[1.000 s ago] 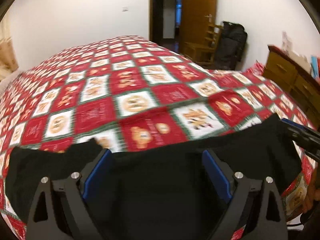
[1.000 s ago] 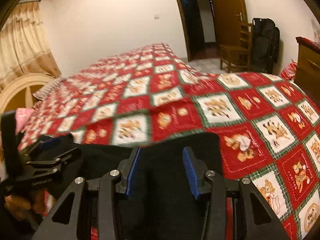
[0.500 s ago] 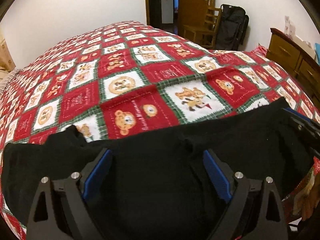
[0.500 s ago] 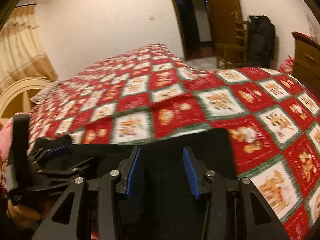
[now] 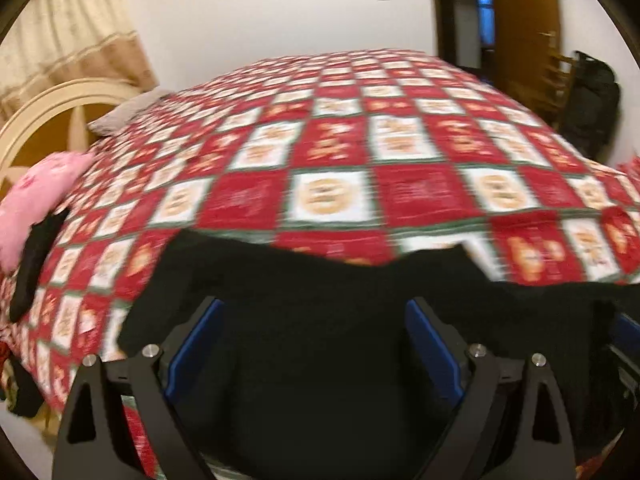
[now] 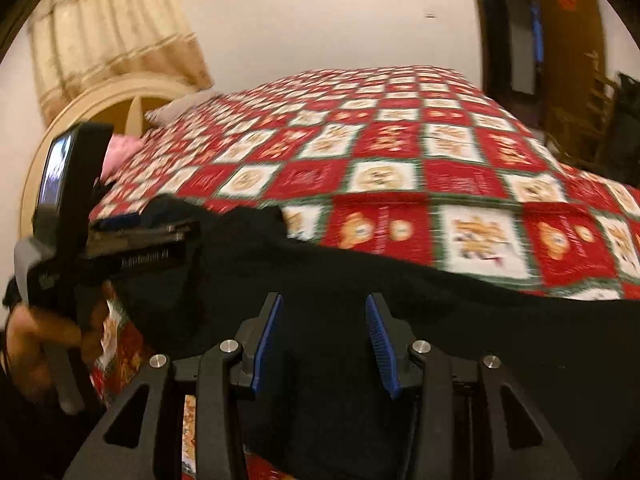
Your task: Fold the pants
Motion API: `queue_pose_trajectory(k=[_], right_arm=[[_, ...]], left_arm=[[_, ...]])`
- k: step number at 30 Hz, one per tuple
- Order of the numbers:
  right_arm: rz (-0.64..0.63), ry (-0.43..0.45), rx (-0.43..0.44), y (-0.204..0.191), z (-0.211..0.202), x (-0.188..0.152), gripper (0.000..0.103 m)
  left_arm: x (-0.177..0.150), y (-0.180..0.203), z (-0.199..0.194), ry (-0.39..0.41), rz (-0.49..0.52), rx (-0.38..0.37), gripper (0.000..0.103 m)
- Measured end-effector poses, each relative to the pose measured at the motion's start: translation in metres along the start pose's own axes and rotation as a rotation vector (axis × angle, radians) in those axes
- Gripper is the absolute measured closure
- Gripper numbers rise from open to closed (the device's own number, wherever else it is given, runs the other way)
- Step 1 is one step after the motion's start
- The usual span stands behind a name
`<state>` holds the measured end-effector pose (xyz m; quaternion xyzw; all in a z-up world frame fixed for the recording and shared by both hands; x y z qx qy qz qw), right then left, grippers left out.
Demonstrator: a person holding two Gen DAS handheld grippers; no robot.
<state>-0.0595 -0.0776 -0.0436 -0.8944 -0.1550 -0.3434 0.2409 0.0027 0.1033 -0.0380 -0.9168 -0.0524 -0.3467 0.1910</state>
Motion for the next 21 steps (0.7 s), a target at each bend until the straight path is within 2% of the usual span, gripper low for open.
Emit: queue_pose_trajectory(k=[7,11,15,21], right_arm=[[0.060,-0.046,0.020,0.005,0.015,-0.014,0.058],[0.037,-0.049,0.004,0.002,0.017,-0.016,0.058],[0.019,-0.051,-0.001,0.000,0.018,-0.017,0.053],[0.016,-0.051,-0.004,-0.001,0.018,-0.017,0.052]], left_arm=[[-0.006,-0.029,0.017,-0.039,-0.041,0.076,0.009],[-0.005,-0.039,0.020,-0.040,-0.059,0.099,0.009],[-0.006,-0.051,0.025,-0.042,-0.072,0.138,0.009],[-0.015,-0.074,0.035,-0.085,-0.119,0.188,0.009]])
Point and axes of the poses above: each gripper's, at about its wrist camera, not at the fingertips, and z roughly the way its jaws point, y to its right, x to its top, the point moved 1 cm from there along z, roughly the way its jaws point, and after that the axes turned 12 degrees about x, right-handed, at the moved point
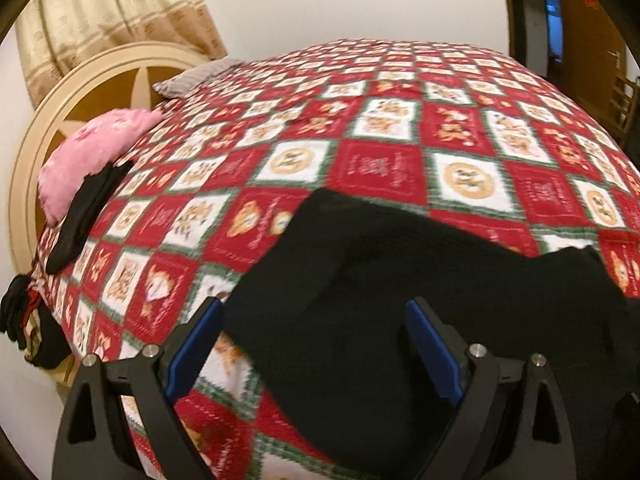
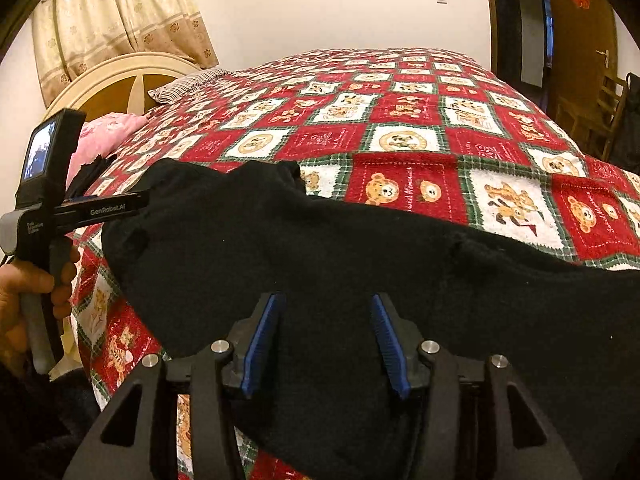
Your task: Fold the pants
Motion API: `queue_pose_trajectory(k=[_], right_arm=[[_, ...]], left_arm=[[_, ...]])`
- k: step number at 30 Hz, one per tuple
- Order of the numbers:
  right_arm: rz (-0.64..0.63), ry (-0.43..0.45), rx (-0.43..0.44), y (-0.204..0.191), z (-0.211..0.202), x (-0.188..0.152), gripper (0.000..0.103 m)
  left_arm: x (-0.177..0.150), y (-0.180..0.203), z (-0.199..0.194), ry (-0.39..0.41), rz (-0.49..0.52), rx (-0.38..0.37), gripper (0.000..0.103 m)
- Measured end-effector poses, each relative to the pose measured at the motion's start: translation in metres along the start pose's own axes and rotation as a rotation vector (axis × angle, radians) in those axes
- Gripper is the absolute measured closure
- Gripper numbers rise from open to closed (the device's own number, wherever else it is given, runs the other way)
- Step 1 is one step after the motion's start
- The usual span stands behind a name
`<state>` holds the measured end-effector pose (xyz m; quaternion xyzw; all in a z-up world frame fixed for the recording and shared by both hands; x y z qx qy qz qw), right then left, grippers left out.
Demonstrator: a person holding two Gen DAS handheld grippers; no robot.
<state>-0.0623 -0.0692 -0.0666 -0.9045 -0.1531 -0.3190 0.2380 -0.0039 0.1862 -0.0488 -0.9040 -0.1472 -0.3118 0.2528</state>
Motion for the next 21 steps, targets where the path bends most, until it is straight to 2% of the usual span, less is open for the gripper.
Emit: queue_pose_trajectory(k=[4,7,9,13,19,21], right_arm=[[-0.002,-0.001,-0.001,0.000,0.000,0.000,0.051],[0.000,-0.001,0.000,0.000,0.000,0.000,0.051],[-0.001,-0.002,-0.001,0.000,0.000,0.000,0.051],[0.000,-0.002,0.001,0.000,0.000,0.000,0.051],[0.004,-0.001,0.004,0.000,0.001,0.001,0.051],[0.004,-0.001,0.003,0.000,0.001,0.000,0.051]], left_arm=[[-0.001,-0.011,0.010,-0.040,-0.036,0.010,0.009],[-0.004,-0.014,0.019,-0.090,-0.068,-0.020,0.009],[-0.008,-0.016,0.032,-0.165,-0.103,-0.081,0.009],[-0.012,-0.035,0.042,-0.233,-0.243,-0.205,0.009],[-0.019,-0.048,0.044,-0.202,-0.364,-0.247,0.013],[-0.019,-0.046,0.043,-0.188,-0.373,-0.267,0.024]])
Point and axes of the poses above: each gripper's, at about its wrist camera, not at the fingertips, and z roughly the way its jaws point, y to its right, x to its top, the point moved 1 cm from there along z, roughly the way its jaws point, and after that the axes turned 12 degrees about x, right-handed, at the moved point
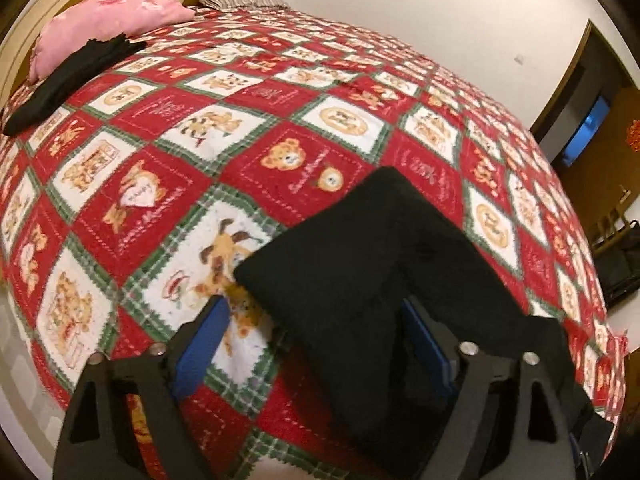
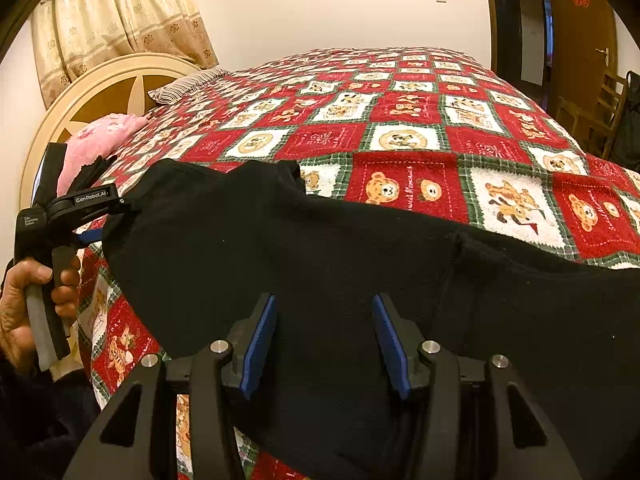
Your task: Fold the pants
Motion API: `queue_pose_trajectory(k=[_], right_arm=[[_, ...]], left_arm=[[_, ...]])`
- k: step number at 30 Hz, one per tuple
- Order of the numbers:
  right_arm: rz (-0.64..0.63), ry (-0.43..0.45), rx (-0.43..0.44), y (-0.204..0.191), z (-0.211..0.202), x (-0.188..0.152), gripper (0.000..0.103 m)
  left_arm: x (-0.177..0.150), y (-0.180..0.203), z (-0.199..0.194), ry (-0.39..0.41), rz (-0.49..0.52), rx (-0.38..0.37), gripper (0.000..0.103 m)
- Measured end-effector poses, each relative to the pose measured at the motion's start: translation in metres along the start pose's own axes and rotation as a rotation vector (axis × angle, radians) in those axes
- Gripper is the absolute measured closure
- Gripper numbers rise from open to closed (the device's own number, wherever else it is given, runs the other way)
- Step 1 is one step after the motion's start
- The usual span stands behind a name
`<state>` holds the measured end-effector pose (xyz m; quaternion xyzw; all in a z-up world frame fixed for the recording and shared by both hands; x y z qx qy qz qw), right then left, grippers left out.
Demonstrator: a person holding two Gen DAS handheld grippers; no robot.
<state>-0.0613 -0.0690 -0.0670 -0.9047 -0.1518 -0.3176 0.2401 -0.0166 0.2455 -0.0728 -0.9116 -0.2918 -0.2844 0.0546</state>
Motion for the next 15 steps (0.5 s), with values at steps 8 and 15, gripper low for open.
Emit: queue_pose_trajectory(k=[8,15], right_arm=[[0.000,0.000,0.000,0.000,0.000,0.000,0.051],[0.014,0.099,-0.005,0.002,-0.022,0.006,0.051]], left_arm=[[-0.001,0.014,-0.006,0.048,0.072,0.016,0.077],[0.001,0.030,-0.020,0.109,0.141,0.061,0.083]])
Point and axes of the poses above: each gripper's, at about its wrist camera, not at the fingertips, and z roughly the way its jaws point, y to its right, x to its top, the point moved 1 cm from there along z, roughly the way its jaws point, and after that the axes turned 12 degrees about x, right-handed, at the moved point
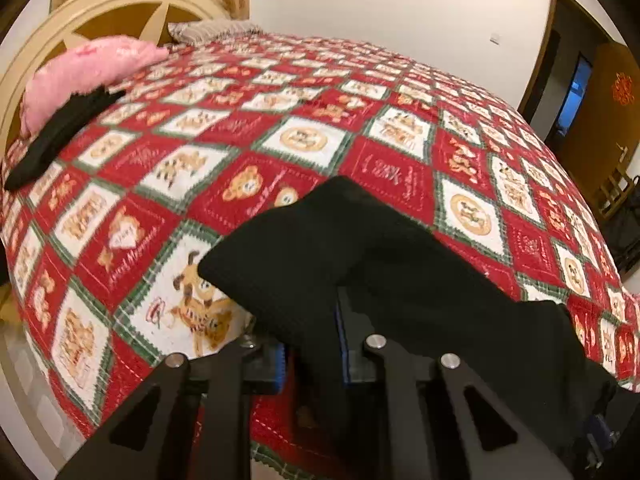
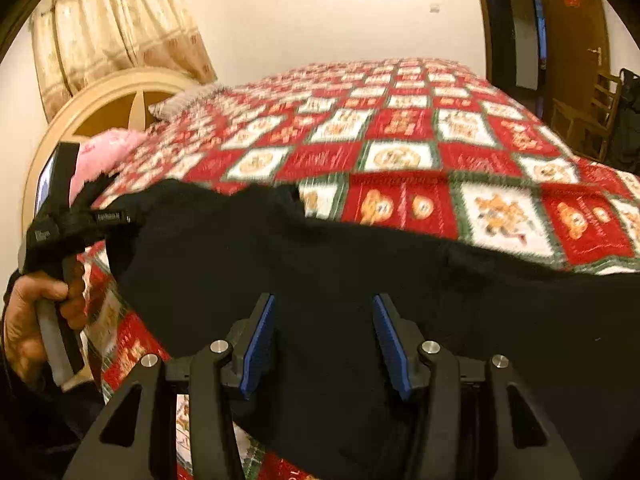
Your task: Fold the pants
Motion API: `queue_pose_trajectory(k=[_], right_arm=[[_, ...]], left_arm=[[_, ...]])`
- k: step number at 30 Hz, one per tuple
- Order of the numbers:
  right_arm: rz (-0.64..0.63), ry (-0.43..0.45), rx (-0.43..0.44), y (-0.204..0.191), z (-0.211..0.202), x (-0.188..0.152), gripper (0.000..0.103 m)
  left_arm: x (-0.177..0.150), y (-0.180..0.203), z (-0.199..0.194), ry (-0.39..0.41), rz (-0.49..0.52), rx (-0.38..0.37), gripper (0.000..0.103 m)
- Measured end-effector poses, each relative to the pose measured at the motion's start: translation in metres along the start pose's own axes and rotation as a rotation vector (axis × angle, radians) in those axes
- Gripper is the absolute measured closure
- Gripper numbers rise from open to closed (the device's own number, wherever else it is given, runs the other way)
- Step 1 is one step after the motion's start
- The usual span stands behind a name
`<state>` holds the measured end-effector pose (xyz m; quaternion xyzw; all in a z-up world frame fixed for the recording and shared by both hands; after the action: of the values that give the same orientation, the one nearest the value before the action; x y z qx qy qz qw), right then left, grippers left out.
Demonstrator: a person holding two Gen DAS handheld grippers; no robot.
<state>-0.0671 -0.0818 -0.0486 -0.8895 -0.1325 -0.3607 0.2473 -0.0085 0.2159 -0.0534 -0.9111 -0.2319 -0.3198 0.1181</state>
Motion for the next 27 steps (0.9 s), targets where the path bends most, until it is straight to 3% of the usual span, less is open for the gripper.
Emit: queue_pose_trajectory(k=[13,19,27], right_arm=[[0.144,0.053,-0.110,0.039,-0.029,0.009,0.051],[0.245,0.094,-0.163,0.070,-0.054,0.008,0.051],[0.313,0.119,-0.226,0.095,-0.081,-0.004,0.051]], left_arm=[[0.007,0.053,-0.058,0.173,0.186,-0.039,0.084],[-0.005,0.101,-0.090,0.240,0.301,-0.148,0.084],[-0.054,0.172,-0.137,0.294,0.507,-0.393,0.084]])
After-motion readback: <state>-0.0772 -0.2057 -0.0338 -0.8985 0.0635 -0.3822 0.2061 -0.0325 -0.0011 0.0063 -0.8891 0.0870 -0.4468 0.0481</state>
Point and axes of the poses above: each gripper's, at about its wrist camera, not at the fingertips, and z roughly the way its jaws point, y to its right, x to its top, the point moved 1 cm from there along z, roughly the way its jaws point, and after that the axes turned 12 degrees about x, right-handed, at the moved point
